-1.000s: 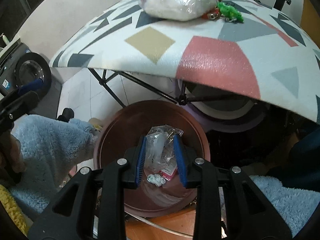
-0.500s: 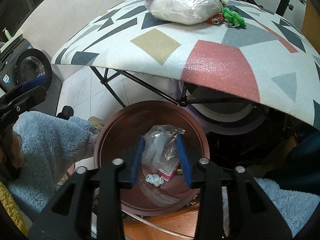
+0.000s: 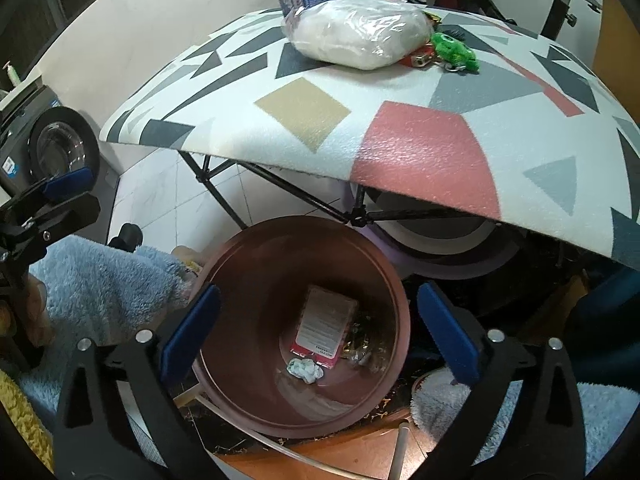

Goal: Collect trash
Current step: 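Return both grippers to the table toward the frog toy and carton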

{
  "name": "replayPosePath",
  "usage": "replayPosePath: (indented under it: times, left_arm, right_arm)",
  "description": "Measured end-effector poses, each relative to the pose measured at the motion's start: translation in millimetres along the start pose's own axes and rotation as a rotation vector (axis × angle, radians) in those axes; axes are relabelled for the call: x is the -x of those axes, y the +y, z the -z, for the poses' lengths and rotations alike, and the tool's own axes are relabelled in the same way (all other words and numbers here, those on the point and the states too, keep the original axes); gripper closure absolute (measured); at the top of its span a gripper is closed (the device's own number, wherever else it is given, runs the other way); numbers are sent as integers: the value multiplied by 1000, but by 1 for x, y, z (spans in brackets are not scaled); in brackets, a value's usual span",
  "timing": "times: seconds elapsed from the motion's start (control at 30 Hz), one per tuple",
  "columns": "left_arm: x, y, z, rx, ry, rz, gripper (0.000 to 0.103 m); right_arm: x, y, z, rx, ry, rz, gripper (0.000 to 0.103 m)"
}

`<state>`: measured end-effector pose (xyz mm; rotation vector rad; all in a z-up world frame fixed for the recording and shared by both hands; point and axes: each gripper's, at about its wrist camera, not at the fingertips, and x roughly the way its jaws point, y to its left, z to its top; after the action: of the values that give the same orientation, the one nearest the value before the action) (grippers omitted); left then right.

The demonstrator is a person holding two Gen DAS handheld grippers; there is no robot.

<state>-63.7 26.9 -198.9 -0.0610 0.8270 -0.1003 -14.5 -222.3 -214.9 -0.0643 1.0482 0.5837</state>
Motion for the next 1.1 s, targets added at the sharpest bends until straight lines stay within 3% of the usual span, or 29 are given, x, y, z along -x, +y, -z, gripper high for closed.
replayPosePath:
  times: [0.23, 0.4, 0.63, 0.87, 1.07, 1.1]
  left_arm:
    - [0, 2, -1, 3, -4, -3, 6]
    - [3, 6, -6, 15, -27, -8, 6]
    - [5, 19, -22, 38, -65, 34, 6]
    - [8, 35, -60, 69, -160, -22, 6]
    - [5, 47, -102, 47, -207, -80, 6]
    - [3, 48, -108, 38, -208, -82, 6]
  right_arm:
    - [8, -3, -2, -9, -36, -2, 6]
    - [10, -5, -6, -18, -39, 72, 6]
    - [31, -30, -35, -18, -103, 27, 6]
    - [41, -56, -73, 1, -169, 1, 6]
    - [28, -77, -101, 21, -103, 58, 6]
    - [26, -81, -107, 20, -98, 101, 6]
